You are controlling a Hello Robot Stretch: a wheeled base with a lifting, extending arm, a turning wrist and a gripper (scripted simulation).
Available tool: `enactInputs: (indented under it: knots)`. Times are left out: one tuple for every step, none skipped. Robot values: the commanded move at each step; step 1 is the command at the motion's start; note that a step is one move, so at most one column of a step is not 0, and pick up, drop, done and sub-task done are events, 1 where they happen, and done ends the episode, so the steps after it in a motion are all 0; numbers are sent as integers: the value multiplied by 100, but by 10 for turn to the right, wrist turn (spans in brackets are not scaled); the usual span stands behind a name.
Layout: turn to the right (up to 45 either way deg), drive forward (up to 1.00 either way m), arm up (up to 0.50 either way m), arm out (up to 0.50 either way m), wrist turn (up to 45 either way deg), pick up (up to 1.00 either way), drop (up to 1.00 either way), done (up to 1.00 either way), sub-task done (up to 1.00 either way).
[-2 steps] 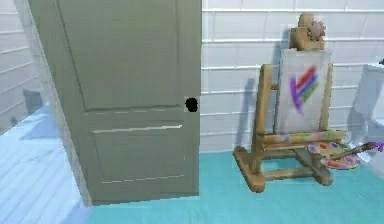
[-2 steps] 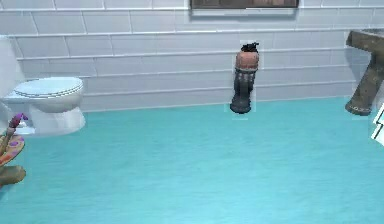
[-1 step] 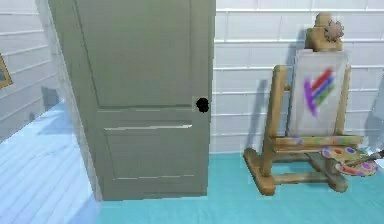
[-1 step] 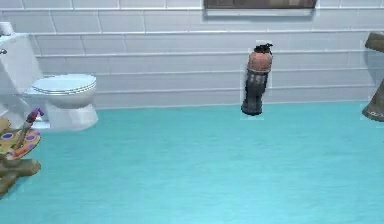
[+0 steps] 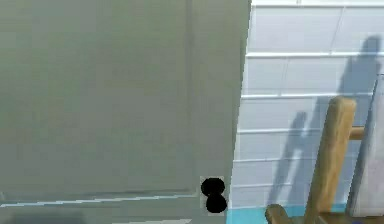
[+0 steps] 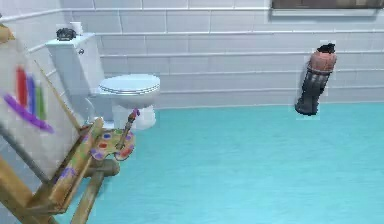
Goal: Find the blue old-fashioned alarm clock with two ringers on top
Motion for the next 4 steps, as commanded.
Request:
enactInputs:
  knots:
    - [-450,0,0,0,0,0,0,0,0]
    - [-270,0,0,0,0,0,0,0,0]
    - [-30,0,0,0,0,0,0,0,0]
    - [-30,0,0,0,0,0,0,0,0]
